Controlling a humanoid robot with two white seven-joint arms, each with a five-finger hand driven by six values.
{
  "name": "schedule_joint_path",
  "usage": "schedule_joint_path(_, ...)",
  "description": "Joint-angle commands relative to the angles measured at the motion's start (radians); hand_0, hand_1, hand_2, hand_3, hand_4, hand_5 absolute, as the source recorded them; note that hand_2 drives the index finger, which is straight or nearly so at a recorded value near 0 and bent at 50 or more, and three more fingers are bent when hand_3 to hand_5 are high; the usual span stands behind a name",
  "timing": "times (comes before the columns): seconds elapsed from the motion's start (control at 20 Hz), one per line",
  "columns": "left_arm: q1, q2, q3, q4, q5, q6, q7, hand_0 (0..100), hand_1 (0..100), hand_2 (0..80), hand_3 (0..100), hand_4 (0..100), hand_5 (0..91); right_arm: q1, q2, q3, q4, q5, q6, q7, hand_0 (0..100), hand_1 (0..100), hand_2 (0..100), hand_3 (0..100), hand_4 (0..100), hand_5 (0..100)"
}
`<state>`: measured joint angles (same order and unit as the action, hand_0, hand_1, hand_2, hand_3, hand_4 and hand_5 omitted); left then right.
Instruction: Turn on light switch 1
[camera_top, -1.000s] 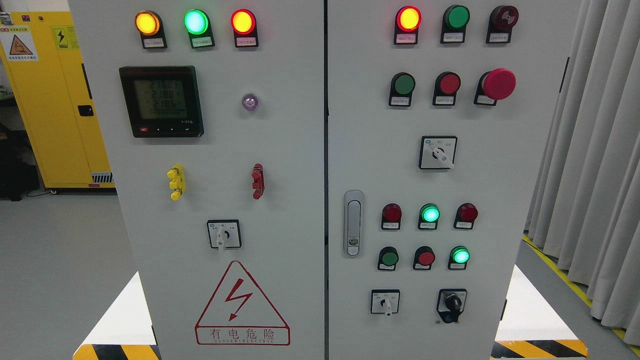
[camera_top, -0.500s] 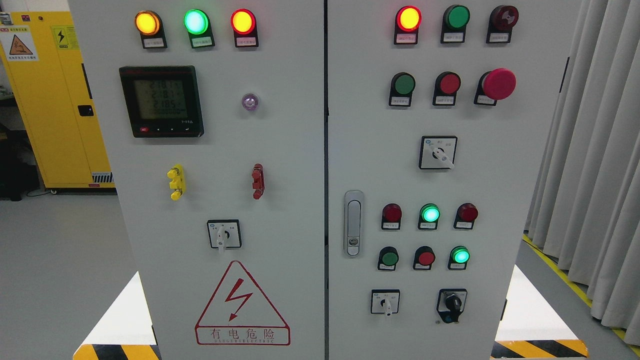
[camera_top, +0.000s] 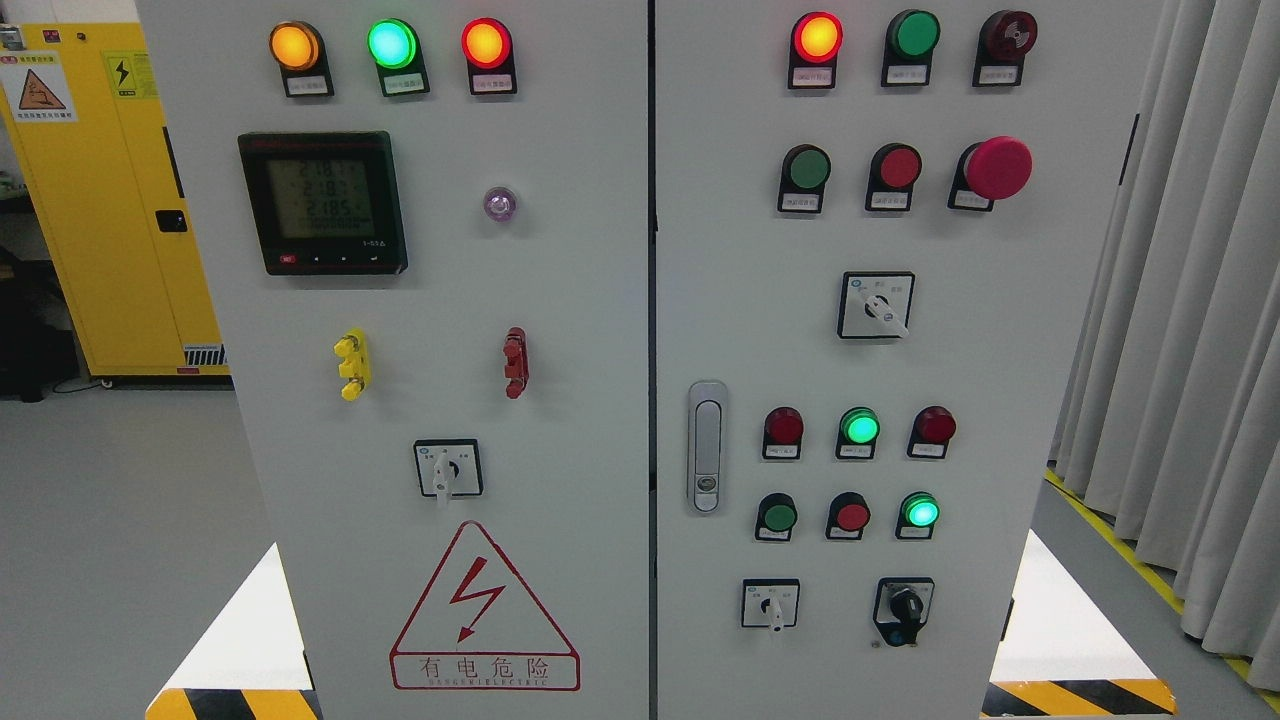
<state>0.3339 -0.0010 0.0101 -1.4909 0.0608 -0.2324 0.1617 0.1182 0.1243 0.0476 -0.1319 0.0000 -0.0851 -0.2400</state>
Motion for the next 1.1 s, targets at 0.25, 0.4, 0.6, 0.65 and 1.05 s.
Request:
schedule_joint_path(0.25,-0.133,-0.036,0.011,-0.459,-0.003,0.123,0.033,5,67,58.2,84,83,79.8,0.0,0.0,0.0,0.0,-0.029,0.001,0.001,0,50,4,0,0,0)
schedule_joint_path(0.4,-0.18,-0.045,0.002,-0.462,-0.003,0.163,0.039,4,68,58.3,86,85,80.1,0.0,0.0,0.0,0.0,-0.029,0.001,0.001,0,50,4,0,0,0)
schedule_joint_path(0.6,-0.237,-0.054,-0.019,-0.488,-0.004,0.205,0.09,3,68,58.8,87,86,81.6,0.0,0.0,0.0,0.0,-0.029,0.001,0.001,0,50,4,0,0,0)
schedule_joint_path(0.65,-0.252,-0.053,-0.021,-0.497,-0.004,0.228,0.096,3,68,59.0,88,86,81.8,0.0,0.0,0.0,0.0,-0.029,0.001,0.001,0,50,4,0,0,0)
schedule_joint_path(1.05,-0.375,-0.1,-0.056,-0.505,-0.154,0.332,0.099,6,67,59.1,89,86,82.6,0.001,0.0,0.0,0.0,-0.029,0.001,-0.001,0,50,4,0,0,0)
